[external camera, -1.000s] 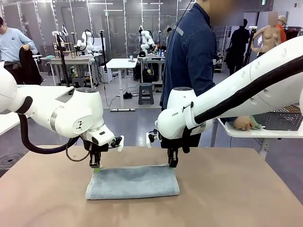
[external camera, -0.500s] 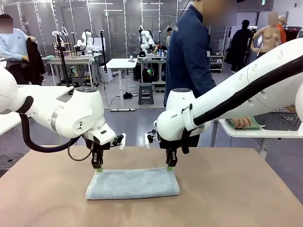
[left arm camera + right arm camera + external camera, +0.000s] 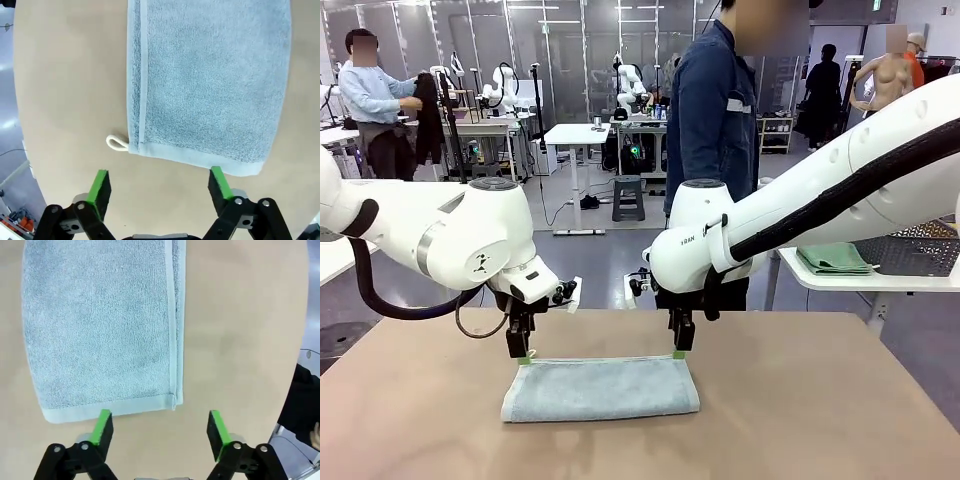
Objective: Fold the towels and place them in the basket.
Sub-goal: When a person lays out a Towel with hook on the table, fold it in half twice.
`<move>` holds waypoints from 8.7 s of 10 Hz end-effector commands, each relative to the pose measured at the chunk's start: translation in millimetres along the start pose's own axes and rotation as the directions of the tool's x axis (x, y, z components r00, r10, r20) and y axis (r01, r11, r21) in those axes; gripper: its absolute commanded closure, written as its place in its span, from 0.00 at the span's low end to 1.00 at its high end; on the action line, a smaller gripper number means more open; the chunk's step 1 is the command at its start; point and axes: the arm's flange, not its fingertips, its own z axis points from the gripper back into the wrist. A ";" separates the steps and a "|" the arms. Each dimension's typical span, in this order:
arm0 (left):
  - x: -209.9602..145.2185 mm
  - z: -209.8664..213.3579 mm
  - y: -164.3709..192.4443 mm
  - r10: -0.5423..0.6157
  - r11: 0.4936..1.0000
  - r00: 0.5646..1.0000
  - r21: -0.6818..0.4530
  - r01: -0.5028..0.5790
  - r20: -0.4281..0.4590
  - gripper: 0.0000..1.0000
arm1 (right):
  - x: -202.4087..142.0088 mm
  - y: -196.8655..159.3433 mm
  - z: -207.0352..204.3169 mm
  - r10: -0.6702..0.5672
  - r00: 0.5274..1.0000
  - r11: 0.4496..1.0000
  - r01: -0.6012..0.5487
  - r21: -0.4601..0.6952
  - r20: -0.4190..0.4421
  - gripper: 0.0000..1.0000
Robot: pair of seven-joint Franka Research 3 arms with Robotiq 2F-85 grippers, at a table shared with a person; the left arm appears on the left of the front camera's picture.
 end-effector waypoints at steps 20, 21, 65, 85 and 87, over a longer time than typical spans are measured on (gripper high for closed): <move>-67.1 144.8 -157.2 0.517 0.852 0.837 -0.010 -0.524 0.178 0.00 | -10.6 77.3 20.9 -0.850 0.526 0.525 0.850 -0.052 0.020 0.00; -67.1 144.8 -157.2 0.517 0.852 0.837 -0.010 -0.524 0.178 0.00 | -10.6 77.3 20.9 -0.850 0.526 0.525 0.850 -0.052 0.020 0.00; -124.7 345.3 -193.6 0.667 0.737 0.700 -0.090 -0.670 0.254 0.00 | -43.8 65.1 42.8 -0.986 0.166 0.165 0.985 -0.054 0.015 1.00; -124.7 345.3 -193.6 0.667 0.737 0.700 -0.090 -0.670 0.254 0.00 | 169.7 48.6 22.6 -0.935 0.354 0.352 0.921 0.169 0.018 1.00; -124.7 345.3 -193.6 0.667 0.737 0.700 -0.090 -0.670 0.254 0.00 | 174.1 46.7 15.6 -0.937 0.348 0.347 0.924 0.161 0.021 1.00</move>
